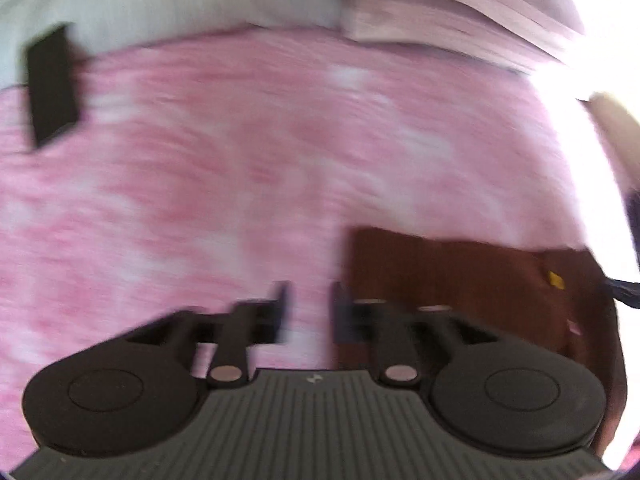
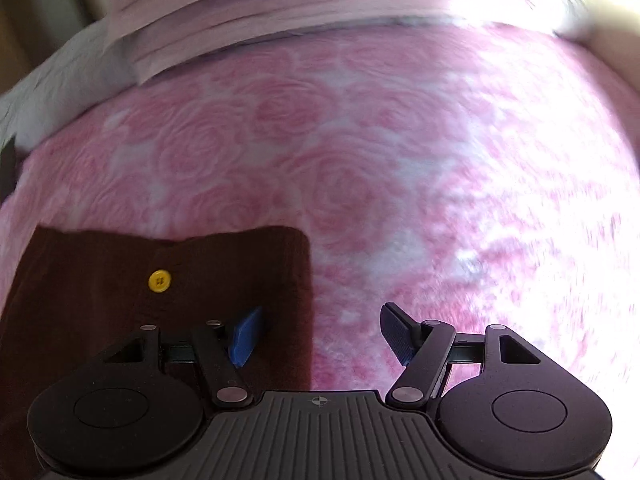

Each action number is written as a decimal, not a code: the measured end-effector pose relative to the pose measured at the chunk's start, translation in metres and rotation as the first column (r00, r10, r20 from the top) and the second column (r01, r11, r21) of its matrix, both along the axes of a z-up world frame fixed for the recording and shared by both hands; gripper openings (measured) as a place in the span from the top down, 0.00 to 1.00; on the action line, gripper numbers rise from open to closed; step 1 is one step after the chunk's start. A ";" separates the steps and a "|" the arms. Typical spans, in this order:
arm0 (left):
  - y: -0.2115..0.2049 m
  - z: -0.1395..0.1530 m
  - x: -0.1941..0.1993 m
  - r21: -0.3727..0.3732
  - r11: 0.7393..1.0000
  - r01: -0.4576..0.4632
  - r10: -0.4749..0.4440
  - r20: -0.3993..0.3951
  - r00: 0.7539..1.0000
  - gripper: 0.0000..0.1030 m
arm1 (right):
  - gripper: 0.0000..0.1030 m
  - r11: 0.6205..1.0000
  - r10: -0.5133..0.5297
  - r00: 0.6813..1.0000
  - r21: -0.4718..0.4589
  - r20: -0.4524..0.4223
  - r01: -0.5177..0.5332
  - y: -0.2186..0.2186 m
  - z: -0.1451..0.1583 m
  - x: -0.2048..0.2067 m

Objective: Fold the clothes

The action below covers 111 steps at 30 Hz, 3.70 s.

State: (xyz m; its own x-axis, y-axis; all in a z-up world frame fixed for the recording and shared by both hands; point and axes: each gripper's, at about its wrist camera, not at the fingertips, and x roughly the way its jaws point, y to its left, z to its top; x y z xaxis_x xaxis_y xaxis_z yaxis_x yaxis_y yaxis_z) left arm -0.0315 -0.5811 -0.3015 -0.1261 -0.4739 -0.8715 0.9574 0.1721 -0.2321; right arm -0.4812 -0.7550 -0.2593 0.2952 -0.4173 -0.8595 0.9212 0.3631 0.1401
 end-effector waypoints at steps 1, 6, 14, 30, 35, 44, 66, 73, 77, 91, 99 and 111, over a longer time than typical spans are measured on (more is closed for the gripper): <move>-0.004 -0.006 -0.011 0.010 0.999 0.035 -0.035 -0.007 0.999 0.53 | 0.34 1.000 -0.002 1.000 0.008 -0.001 0.002 0.001 -0.001 -0.001; -0.018 -0.033 -0.052 0.087 0.985 0.149 -0.156 0.077 0.985 0.89 | 0.34 1.000 0.011 1.000 0.018 -0.004 -0.010 0.007 0.002 -0.009; 0.017 0.001 0.011 0.005 0.999 -0.054 0.053 0.116 0.992 0.93 | 0.34 1.000 -0.012 0.999 -0.001 0.046 0.012 0.008 0.011 -0.015; 0.041 -0.009 0.040 0.066 0.988 -0.139 0.126 0.164 0.978 0.95 | 0.41 0.999 0.004 0.990 0.032 0.138 -0.008 0.003 -0.004 -0.004; 0.038 -0.016 0.035 0.088 0.988 -0.124 0.105 0.191 0.976 0.95 | 0.56 0.988 0.135 0.986 0.058 0.096 -0.141 -0.012 -0.018 0.020; 0.015 -0.001 0.017 0.004 0.997 -0.072 0.070 0.187 0.980 0.96 | 0.98 0.998 -0.006 0.997 -0.057 0.076 0.010 -0.051 0.007 -0.016; 0.193 -0.013 -0.026 0.198 0.970 -0.141 0.137 0.032 0.990 0.79 | 0.42 0.981 0.002 0.999 0.192 0.046 -0.011 0.125 -0.001 -0.070; 0.257 -0.004 -0.062 0.137 0.990 -0.015 0.029 -0.103 0.994 0.74 | 0.42 0.983 -0.035 0.999 0.179 -0.010 0.036 0.173 0.015 -0.073; 0.280 -0.012 -0.073 0.109 0.984 0.142 -0.119 -0.193 0.974 0.54 | 0.42 0.983 -0.062 0.998 0.172 0.007 0.060 0.224 0.028 -0.065; 0.360 -0.023 -0.080 0.068 0.964 0.256 -0.243 -0.161 0.957 1.00 | 0.42 0.975 0.037 0.999 0.220 -0.021 -0.031 0.348 0.038 -0.021; 0.411 -0.023 -0.127 -0.103 0.842 0.530 -0.458 0.384 0.802 0.70 | 0.42 0.911 0.392 0.914 -0.095 -0.109 -0.402 0.382 0.013 -0.015; 0.429 -0.080 -0.204 0.122 0.484 0.867 -0.515 0.841 0.169 0.70 | 0.42 0.684 0.582 0.778 -0.377 -0.235 -0.625 0.425 -0.021 -0.045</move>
